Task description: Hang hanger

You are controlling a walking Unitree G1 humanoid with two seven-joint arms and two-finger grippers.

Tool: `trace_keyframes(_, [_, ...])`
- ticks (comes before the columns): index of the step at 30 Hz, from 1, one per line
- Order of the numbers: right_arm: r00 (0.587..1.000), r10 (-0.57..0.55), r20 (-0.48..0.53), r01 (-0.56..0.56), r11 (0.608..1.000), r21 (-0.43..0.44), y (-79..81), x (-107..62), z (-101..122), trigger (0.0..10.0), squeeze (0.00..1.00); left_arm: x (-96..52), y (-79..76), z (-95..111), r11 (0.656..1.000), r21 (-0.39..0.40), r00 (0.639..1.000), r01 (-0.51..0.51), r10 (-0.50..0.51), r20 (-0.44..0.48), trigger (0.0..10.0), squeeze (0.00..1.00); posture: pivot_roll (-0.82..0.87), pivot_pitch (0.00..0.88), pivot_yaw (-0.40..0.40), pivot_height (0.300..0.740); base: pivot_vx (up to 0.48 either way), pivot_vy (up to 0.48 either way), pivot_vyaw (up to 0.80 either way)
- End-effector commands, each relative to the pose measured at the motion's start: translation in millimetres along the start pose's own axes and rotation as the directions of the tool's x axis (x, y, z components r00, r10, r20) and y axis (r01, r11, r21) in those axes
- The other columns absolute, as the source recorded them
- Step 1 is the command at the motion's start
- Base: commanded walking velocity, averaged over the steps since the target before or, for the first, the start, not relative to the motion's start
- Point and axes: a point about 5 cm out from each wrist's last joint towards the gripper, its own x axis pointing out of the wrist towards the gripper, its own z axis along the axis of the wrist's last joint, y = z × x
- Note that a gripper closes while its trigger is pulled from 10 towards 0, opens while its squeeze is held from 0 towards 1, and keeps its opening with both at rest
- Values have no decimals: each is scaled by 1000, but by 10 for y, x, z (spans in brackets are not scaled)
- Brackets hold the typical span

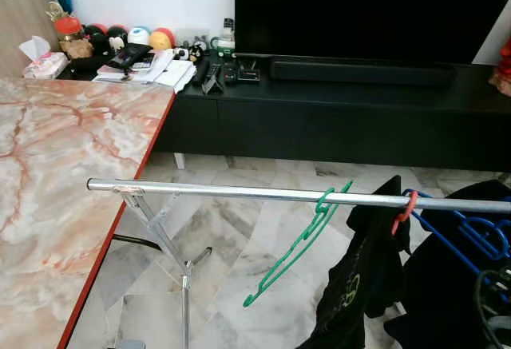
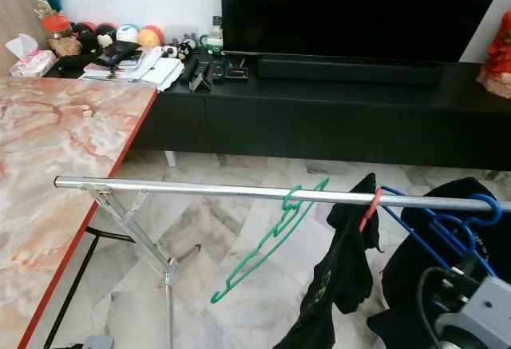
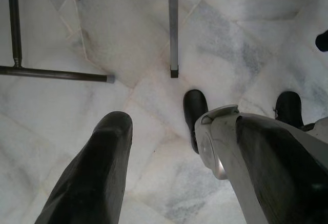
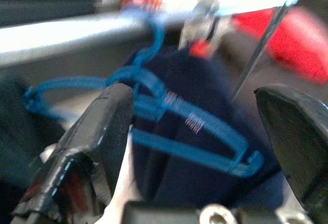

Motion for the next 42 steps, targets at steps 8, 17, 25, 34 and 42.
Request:
trace_keyframes(8, [949, 192, -251, -164, 978, 125, 478, 87, -304, 10000, 0, -20, 0, -95, 999, 35, 999, 14, -13, -36, 10000, 0, -37, 116, -33, 740, 0, 0, 0])
trace_keyframes(17, [927, 277, -251, -242, 957, 162, 680, 152, -275, 10000, 0, -24, 5, -102, 999, 40, 999, 14, -12, -33, 10000, 0, -21, 108, -33, 740, 0, 0, 0])
trace_keyframes(25, [889, 419, -185, -381, 900, 210, 736, -93, -187, 10000, 0, -32, 28, -113, 999, 52, 999, 13, -11, -33, 10000, 0, -28, 100, -30, 740, 0, 0, 0])
trace_keyframes(34, [852, 473, -225, -425, 876, 230, 771, -167, -303, 10000, 0, -31, 18, -109, 998, 58, 999, 23, -21, -32, 10000, 0, -34, 108, -28, 740, 0, 0, 0])
trace_keyframes(42, [920, 369, -134, -334, 915, 226, 703, 70, -170, 10000, 0, -31, 12, -110, 998, 52, 999, 24, -23, -29, 10000, 0, -31, 116, -27, 740, 0, 0, 0])
